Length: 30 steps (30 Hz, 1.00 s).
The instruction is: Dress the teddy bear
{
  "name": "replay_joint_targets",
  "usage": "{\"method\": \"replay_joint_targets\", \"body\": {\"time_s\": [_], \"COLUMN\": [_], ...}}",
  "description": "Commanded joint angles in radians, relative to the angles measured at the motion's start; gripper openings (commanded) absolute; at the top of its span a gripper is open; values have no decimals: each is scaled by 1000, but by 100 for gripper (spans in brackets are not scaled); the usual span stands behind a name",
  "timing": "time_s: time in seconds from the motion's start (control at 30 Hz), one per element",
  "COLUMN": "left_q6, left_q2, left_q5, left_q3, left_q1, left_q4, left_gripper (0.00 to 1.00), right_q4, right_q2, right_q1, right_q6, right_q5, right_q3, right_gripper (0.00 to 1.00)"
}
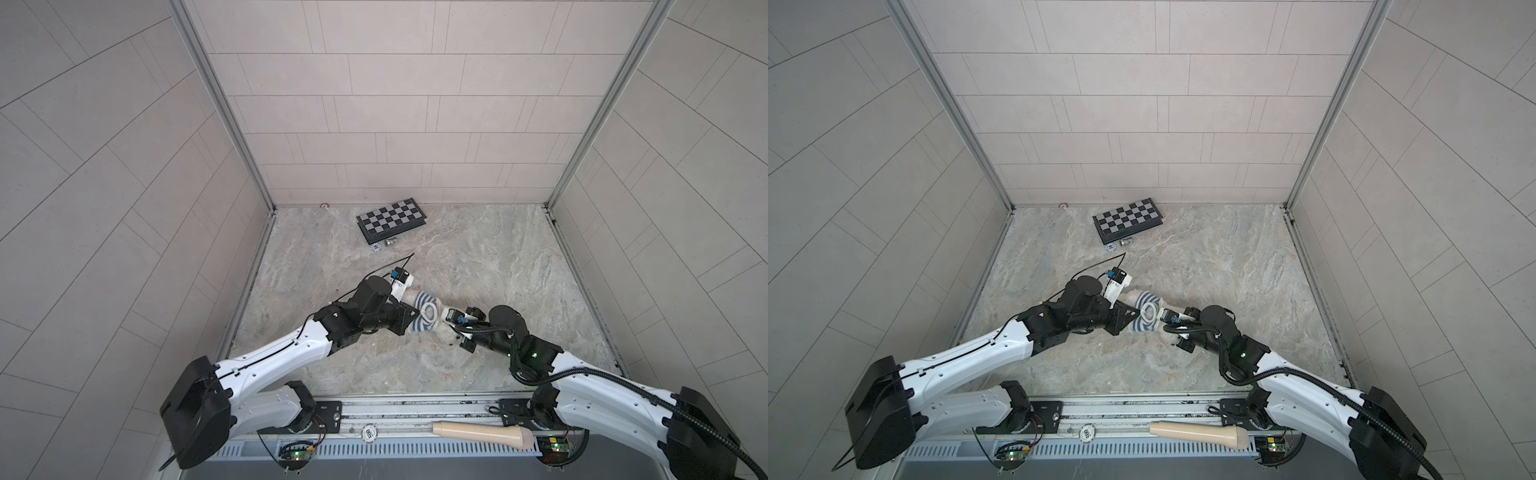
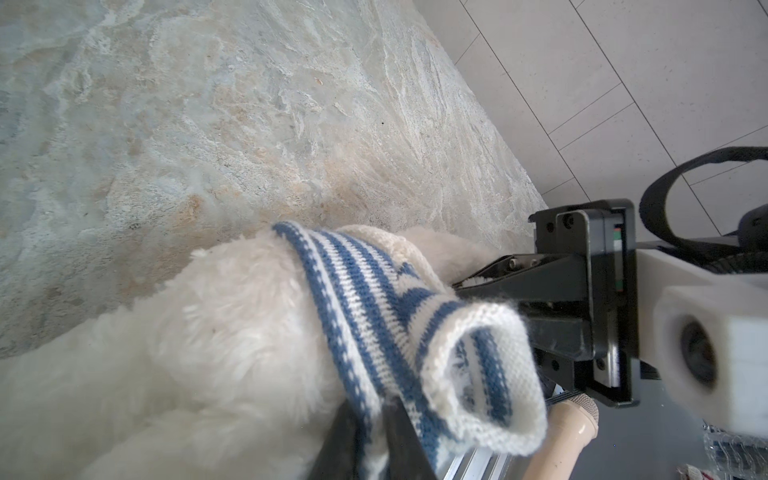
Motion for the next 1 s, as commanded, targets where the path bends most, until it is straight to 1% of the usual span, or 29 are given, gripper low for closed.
{"method": "replay_joint_targets", "body": {"time_s": [0.0,0.17,0.23,0.33,0.43,0.6,0.7,0.87,0.97], "left_q6": [9,40,46,39,35,18,24,49,61], "left_q2": [-23,-61,-76,-71,-34,3,35,93,110], "left_q5": [40,116,150,169,132,9,-66,-118,-133], "left_q3": [19,-14,-37,-77,-113,-166,-181,-210,-220], "left_q1": [-22,-69,-85,-96,-97,-96,-96,-95,-97], "left_q4": [52,36,39,53,60,117,108,137,144], "left_gripper": [0,0,0,0,0,0,0,0,0], "right_q4": [0,-89,-90,-62,-55,-68,-82,-73,-88], "right_q2": [32,109,128,148,166,171,173,191,209], "right_q1": [5,-7,-8,-18,-19,-20,-23,-30,-30], "right_q6": [76,190,241,338,404,433,450,502,522], "right_q5": [112,219,254,281,274,250,257,245,262], "right_q3": [57,151,166,170,187,198,197,191,196], "right_gripper": [0,0,0,0,0,0,0,0,0]}}
